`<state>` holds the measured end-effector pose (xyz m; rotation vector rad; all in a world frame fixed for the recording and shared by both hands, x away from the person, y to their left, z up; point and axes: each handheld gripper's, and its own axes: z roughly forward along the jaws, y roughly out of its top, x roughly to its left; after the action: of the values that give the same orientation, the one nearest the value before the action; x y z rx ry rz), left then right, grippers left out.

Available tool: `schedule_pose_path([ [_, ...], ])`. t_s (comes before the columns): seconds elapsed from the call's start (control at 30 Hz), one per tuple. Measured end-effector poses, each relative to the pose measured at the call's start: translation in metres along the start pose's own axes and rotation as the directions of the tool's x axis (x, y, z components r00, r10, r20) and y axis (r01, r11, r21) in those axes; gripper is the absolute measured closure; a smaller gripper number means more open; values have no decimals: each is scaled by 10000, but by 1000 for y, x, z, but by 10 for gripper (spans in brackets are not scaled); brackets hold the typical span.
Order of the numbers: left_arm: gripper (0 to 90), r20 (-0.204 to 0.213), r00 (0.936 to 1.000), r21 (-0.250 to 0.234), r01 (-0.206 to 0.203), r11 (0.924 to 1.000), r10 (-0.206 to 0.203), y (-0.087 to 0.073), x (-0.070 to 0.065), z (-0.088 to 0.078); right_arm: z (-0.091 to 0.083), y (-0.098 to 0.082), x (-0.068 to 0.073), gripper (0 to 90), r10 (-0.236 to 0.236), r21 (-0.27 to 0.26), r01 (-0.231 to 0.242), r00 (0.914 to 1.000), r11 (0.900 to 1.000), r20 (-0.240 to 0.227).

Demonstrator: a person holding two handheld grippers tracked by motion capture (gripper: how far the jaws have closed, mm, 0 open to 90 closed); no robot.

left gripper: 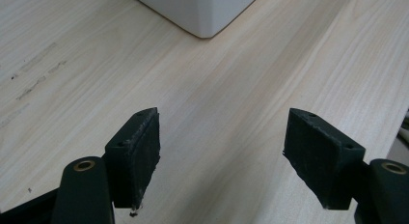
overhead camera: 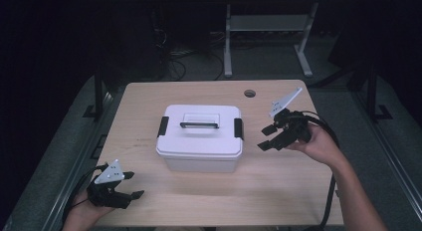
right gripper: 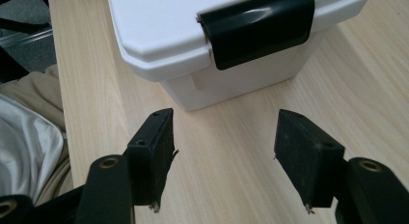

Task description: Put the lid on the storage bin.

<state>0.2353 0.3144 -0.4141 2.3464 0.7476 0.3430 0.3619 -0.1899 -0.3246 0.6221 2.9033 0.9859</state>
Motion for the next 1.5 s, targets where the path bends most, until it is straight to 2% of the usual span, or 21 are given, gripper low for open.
schedule_pose_path([
  [0.6,286,17,10000,121,-35,9999,35,0,-1,2,12,-20,0,380,200,-9,-200,9997,9998,-110],
  [0.93,287,56,10000,164,-50,9999,49,1,-1,4,19,-40,-1,378,590,-21,-591,9978,9982,-289],
  [1.5,283,-22,10000,159,25,9999,-24,0,-1,4,27,-60,-3,376,906,-90,-910,9952,9958,-382],
])
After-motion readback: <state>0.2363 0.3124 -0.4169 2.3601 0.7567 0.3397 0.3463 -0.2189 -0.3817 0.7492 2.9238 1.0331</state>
